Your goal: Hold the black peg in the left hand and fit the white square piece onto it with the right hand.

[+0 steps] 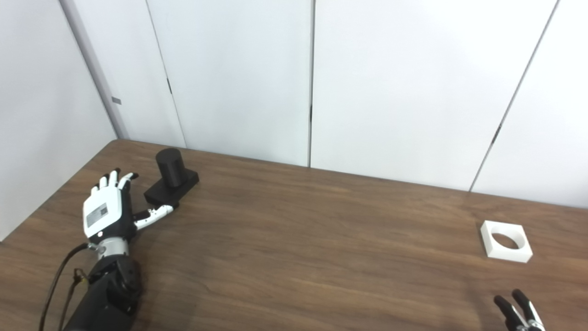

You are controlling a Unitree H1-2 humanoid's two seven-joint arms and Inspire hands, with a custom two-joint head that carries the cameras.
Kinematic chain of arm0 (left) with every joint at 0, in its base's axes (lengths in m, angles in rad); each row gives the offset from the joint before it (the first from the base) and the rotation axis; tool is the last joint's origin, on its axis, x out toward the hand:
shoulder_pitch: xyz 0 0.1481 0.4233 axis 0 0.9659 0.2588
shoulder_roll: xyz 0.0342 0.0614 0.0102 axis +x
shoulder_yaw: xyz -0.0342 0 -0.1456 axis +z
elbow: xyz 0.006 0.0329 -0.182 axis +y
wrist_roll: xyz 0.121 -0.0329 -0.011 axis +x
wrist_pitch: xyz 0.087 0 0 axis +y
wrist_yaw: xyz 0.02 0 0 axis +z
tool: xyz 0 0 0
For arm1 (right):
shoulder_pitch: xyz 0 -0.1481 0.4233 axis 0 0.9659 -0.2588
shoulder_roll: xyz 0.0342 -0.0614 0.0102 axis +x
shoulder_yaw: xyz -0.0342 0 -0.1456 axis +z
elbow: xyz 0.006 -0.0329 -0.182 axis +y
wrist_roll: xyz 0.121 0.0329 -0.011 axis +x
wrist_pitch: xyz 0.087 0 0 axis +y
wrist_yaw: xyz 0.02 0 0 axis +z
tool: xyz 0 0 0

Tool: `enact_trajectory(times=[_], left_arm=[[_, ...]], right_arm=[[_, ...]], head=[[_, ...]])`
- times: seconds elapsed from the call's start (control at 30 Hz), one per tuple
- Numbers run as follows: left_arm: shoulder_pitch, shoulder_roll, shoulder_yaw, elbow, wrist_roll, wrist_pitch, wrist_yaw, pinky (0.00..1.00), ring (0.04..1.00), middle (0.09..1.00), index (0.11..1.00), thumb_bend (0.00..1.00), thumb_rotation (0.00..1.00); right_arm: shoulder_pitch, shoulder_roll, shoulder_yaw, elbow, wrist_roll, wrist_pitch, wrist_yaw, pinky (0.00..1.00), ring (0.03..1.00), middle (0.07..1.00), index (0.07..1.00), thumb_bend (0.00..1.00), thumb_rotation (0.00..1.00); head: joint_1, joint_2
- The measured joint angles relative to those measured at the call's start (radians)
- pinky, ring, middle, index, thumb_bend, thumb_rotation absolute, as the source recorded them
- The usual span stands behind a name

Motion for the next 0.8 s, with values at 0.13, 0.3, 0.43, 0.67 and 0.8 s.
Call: enact_trajectory(times=[0.13,0.3,0.43,0.67,0.8], left_arm=[[-0.029,0.008,-0.032,0.071,-0.005,0.003,0.000,1.00,1.000,0.969,0.840,1.00,0.66],[-0.073,0.029,-0.059,0.166,-0.031,0.004,-0.003,1.00,0.997,0.967,0.845,1.00,0.67],[-0.105,0.043,-0.080,0.229,-0.045,0.001,0.001,0.98,0.984,0.949,0.835,1.00,0.65],[-0.159,0.063,-0.098,0.338,-0.098,-0.041,0.015,0.96,0.961,0.926,0.831,1.00,0.63],[-0.209,0.069,-0.106,0.433,-0.117,-0.078,0.057,0.94,0.947,0.913,0.827,1.00,0.59]], right_arm=[[0.003,0.000,0.000,-0.004,-0.002,0.003,-0.009,1.00,0.967,0.903,0.920,0.76,0.98],[0.008,0.000,0.000,-0.009,0.000,0.008,-0.016,1.00,0.971,0.904,0.927,0.76,0.97],[0.014,0.001,0.000,-0.015,-0.001,0.026,-0.020,1.00,0.973,0.909,0.929,0.75,0.98],[0.014,0.001,-0.001,-0.016,-0.002,0.030,-0.022,1.00,0.963,0.905,0.926,0.75,0.97],[0.014,0.001,-0.003,-0.017,-0.002,0.030,-0.022,0.99,0.952,0.891,0.918,0.76,0.96]], head=[[-0.002,0.005],[-0.006,0.011],[-0.011,0.012],[-0.012,0.014],[-0.011,0.014]])
